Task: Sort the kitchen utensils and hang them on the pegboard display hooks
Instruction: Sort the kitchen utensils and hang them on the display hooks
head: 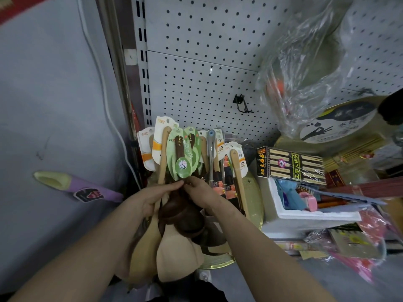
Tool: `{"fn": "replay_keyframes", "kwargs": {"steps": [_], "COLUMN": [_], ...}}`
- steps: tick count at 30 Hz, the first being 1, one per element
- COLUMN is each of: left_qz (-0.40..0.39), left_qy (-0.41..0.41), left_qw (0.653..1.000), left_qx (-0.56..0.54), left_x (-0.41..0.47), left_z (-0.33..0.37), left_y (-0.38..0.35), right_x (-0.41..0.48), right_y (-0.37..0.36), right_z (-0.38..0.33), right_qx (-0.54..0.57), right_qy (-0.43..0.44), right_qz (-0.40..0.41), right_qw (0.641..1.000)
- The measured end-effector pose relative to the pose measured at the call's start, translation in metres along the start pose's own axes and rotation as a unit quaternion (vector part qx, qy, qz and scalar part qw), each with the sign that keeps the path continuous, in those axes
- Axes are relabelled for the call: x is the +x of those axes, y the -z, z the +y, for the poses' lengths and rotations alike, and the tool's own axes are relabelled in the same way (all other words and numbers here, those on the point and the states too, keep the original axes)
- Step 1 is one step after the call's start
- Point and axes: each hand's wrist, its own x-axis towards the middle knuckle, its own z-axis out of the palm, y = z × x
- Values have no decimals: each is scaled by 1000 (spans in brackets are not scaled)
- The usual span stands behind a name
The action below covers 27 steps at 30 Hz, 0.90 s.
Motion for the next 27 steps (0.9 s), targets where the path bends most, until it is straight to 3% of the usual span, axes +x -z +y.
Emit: {"fn": "replay_keyframes", "kwargs": {"steps": [8,11,14,15,19,27], "left_qz": [42,61,63,65,67,66], "left_qy": [-22,-25,-20,-19,-6,-19], "left_qw": [999,998,997,997,997,997], "left_qx": [15,22,31,35,41,41], "left_x": [9,9,10,11,16,22], "left_z": [-3,0,-1,-1,-6,-12], "left_y": [-8,-12,-9,-8,-2,3], "right_x": [-4,-2,1,4,6,5], "right_y": [4,12,30,37,45,31], "right_z": [11,9,7,9,19,23], "right_qx": [158,99,-38,-83,-116,-119], "right_qy": [3,8,20,3,-134,-154], "right_qz": [93,132,312,340,223,217], "right_qw": [983,986,949,937,959,957]}}
